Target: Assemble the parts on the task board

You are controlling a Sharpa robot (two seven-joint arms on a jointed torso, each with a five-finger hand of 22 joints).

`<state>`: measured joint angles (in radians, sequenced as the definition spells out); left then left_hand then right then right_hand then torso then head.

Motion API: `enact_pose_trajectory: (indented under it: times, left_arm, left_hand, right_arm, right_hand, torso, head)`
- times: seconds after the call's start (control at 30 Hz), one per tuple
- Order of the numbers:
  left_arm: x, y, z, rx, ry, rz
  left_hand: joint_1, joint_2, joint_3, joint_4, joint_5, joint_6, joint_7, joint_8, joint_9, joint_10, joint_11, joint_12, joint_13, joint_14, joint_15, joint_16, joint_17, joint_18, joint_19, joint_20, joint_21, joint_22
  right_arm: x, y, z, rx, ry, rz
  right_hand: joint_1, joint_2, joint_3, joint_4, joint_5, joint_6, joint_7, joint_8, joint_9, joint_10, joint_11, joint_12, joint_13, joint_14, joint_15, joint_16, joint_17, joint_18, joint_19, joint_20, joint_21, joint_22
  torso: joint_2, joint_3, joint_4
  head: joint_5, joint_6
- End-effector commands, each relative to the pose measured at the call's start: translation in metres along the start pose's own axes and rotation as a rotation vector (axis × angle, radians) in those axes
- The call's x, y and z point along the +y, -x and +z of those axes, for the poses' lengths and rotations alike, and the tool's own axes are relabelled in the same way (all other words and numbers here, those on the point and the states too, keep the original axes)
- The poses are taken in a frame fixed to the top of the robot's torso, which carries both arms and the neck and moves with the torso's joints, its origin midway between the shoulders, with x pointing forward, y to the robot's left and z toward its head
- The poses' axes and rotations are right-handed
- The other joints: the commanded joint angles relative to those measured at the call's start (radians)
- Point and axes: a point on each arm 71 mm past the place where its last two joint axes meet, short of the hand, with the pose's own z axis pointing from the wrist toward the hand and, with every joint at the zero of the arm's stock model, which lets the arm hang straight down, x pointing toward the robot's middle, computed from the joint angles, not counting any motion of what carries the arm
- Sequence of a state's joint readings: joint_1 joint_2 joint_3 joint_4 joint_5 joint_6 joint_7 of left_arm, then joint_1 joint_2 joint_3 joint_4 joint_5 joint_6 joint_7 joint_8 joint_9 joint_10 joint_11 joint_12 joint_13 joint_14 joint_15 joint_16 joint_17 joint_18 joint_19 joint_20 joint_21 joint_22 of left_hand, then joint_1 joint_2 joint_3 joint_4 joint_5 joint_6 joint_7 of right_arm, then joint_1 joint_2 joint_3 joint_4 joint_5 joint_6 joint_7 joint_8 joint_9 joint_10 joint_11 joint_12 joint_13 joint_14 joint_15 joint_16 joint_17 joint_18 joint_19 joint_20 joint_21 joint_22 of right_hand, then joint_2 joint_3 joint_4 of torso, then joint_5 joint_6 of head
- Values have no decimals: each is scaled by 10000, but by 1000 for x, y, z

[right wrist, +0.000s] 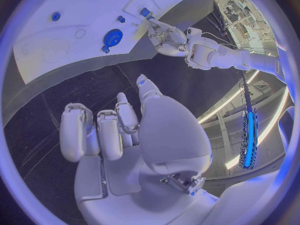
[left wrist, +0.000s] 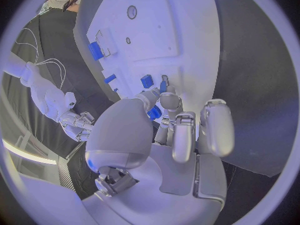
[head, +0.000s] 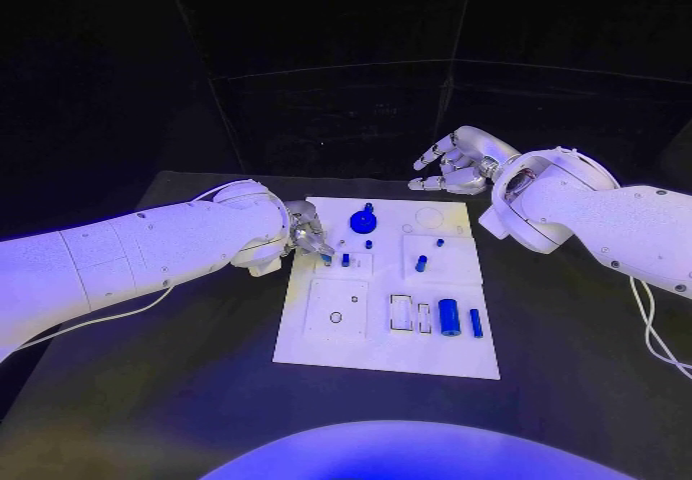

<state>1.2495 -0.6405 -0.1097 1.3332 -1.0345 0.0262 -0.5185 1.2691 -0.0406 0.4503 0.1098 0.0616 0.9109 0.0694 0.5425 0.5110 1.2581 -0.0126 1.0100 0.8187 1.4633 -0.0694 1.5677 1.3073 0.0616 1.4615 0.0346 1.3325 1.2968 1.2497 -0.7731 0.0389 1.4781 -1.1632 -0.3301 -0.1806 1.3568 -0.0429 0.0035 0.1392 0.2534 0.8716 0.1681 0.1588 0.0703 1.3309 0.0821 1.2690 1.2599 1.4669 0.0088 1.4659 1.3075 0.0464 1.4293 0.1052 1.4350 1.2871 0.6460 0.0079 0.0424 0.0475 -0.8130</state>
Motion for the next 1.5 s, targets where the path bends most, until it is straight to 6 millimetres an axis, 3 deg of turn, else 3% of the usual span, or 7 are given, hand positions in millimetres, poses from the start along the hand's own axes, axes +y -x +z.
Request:
enact_pose_trajectory:
  times: [0.03, 1.5]
  left_arm:
    - [1, 2, 1, -107, 142, 292]
    - [-1, -8, 4, 537, 243, 987]
  left_hand:
    - [-17, 84, 1244, -1192, 15, 24, -69, 38, 390, 62, -20, 50, -14, 1075, -67, 31, 2635, 29, 58, -21, 51, 7]
    - [-162, 16, 1397, -1205, 58, 3, -104, 180, 481, 10, -49, -103, -254, 1075, -90, 31, 2635, 20, 76, -40, 79, 53]
  right_arm:
    - [2, 0, 0, 33, 100, -3]
    - [2, -1, 2, 126, 123, -17]
  right_hand:
    - [54, 37, 1, 47, 44, -1, -17, 43, -12, -38, -40, -9, 6, 628, -89, -36, 831, 147, -81, 14, -46, -6]
    - [78, 39, -2, 44, 51, 3, -19, 54, -12, -31, -42, 1, 12, 628, -92, -41, 826, 146, -77, 12, -47, -3]
  torso:
    - [1, 5, 5]
    - [2, 7, 2]
  head:
    - [3, 0]
    - [56, -88]
